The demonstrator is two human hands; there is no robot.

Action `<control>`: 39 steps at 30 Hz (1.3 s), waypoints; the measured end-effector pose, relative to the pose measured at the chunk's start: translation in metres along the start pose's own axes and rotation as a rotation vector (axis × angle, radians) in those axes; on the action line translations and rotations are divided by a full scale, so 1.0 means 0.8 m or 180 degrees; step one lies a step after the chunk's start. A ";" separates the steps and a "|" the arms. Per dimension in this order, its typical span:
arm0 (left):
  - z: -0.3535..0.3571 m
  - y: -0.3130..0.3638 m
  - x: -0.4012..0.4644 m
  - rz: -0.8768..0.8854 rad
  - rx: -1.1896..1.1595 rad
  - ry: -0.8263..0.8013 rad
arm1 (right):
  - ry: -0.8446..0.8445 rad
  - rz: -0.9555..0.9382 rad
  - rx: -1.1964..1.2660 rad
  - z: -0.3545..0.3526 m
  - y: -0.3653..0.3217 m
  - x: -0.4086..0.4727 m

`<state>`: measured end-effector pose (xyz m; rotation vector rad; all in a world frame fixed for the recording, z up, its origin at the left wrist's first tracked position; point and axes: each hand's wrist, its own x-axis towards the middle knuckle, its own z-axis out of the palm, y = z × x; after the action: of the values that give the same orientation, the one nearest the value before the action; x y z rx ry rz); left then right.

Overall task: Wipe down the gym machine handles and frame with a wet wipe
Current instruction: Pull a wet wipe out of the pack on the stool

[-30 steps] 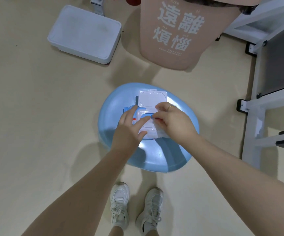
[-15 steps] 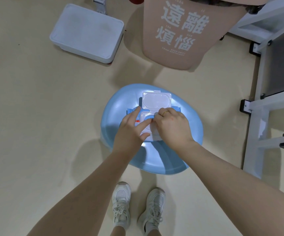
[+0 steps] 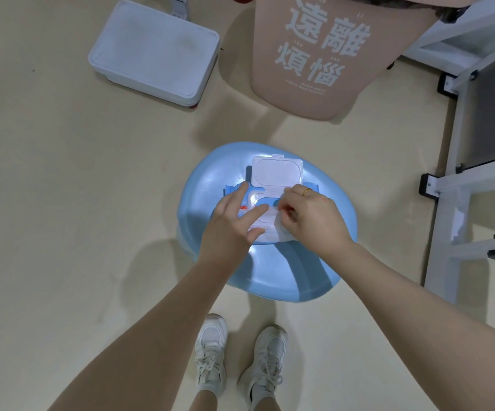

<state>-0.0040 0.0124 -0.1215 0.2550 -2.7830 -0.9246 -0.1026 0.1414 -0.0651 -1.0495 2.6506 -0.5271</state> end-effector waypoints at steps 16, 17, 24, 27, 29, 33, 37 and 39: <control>0.004 -0.002 -0.001 -0.0325 -0.0302 -0.0139 | -0.0180 0.0093 -0.1790 0.022 -0.058 0.008; 0.003 -0.002 -0.001 -0.0321 -0.0314 -0.0148 | -0.0142 0.0060 -0.1740 0.023 -0.056 0.007; 0.003 -0.002 -0.001 -0.0320 -0.0400 -0.0162 | -0.0061 0.0079 -0.1671 0.028 -0.053 0.006; 0.002 -0.001 -0.002 -0.0328 -0.0390 -0.0160 | -0.0168 0.0200 -0.1573 0.026 -0.056 0.006; 0.000 0.001 -0.003 -0.0420 -0.0405 -0.0205 | -0.0230 0.0260 -0.1453 0.021 -0.053 0.005; -0.004 0.004 -0.003 -0.0398 -0.0415 -0.0180 | -0.0178 -0.0039 -0.0819 0.015 -0.027 -0.004; -0.002 0.004 -0.003 -0.0392 -0.0436 -0.0190 | -0.0313 -0.0007 -0.0043 0.006 -0.006 -0.007; -0.003 0.005 -0.002 -0.0430 -0.0427 -0.0238 | -0.0340 0.0106 0.0300 0.002 -0.002 -0.009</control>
<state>-0.0022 0.0147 -0.1178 0.3992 -2.7836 -1.1703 -0.0961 0.1445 -0.0654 -0.9764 2.5201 -0.5669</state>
